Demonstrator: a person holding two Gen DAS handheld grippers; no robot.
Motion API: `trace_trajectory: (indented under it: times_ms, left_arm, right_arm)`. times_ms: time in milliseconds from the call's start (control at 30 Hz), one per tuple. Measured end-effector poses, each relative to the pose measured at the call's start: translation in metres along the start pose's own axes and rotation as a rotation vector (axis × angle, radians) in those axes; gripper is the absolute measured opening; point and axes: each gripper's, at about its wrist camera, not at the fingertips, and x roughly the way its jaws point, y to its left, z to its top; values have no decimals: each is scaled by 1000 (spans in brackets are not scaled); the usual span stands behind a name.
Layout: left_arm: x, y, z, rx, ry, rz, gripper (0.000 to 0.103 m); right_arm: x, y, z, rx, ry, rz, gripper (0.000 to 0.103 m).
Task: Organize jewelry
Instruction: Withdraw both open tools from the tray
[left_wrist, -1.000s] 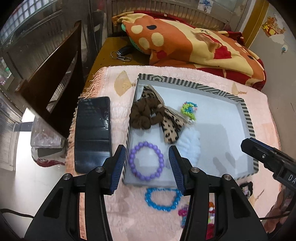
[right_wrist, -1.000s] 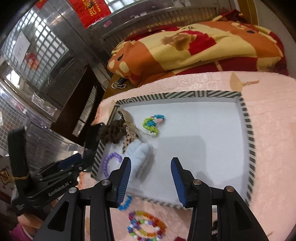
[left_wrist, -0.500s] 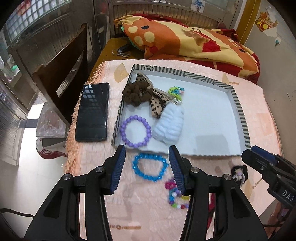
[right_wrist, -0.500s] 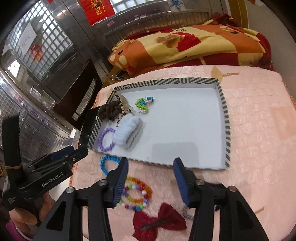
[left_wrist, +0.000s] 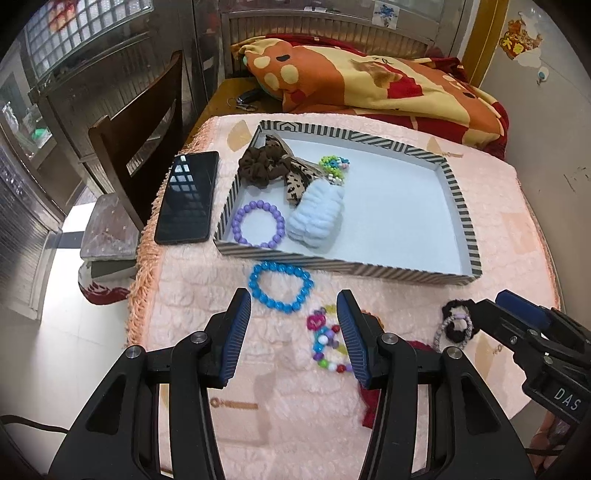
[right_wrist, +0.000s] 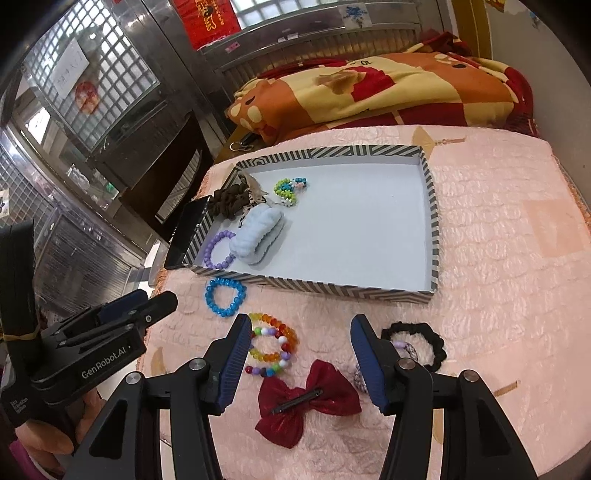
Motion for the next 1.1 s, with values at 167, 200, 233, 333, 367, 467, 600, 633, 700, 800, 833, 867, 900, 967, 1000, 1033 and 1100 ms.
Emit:
trace_trajectory:
  times_ms: [167,200,233,333,367,467,600,633,700,800,833,867,900,967,1000,1033,1100]
  left_arm:
    - [-4,-4,-6,3,-3,4,48]
    - [-5,-5,-7,1,-4,5,48]
    - [-6,-5,-8,0,-4,5,48]
    - [-7,-7,-11,-1,-5,8,48]
    - [-7,-7,-11,-1,-5,8,48]
    - [-8,-9,-14,0,-4,9,48]
    - [-8,-9,-18,-1,-1,13,48]
    - [-8,-9,-19,-1,-1,14,48]
    - [-7,-9,-19,-4,2,17,48]
    - [-7,-8,-21,-5,5,16,48]
    - [-7,-8,-20,-4,5,16,48]
    - [-7,-8,-21,-4,6,17,48]
    - [-6,-8,-21,-4,8,17,48]
    - [-5,-6,-21,-6,10,16,48]
    - [-5,-6,-21,-6,11,16,48]
    - [-4,-5,-22,-5,12,17,48]
    - [-3,-5,-22,-6,15,17,48]
  right_arm:
    - [-5,-3,-6,-5,0,-5,54]
    - [-6,-3,-8,-5,0,-6,54]
    - [-7,-4,-9,-4,1,-6,54]
    - [-8,-6,-13,-2,5,-6,54]
    - [-8,-6,-13,-1,7,-7,54]
    - [-7,-7,-16,-1,14,-5,54]
    - [-6,-5,-18,-4,19,-2,54]
    - [-6,-4,-19,-5,19,-1,54]
    - [-5,-3,-19,-8,21,0,54]
    - [-2,-2,-20,-11,28,1,54]
    - [-2,-1,-20,-11,29,2,54]
    - [-1,-1,-20,-11,30,3,54]
    - [-1,0,-20,-11,31,3,54]
    - [0,0,-20,-11,32,2,54]
    - [1,1,-20,-12,34,3,55]
    - [2,1,-20,-13,36,3,55]
    - [3,2,-21,-13,40,3,55]
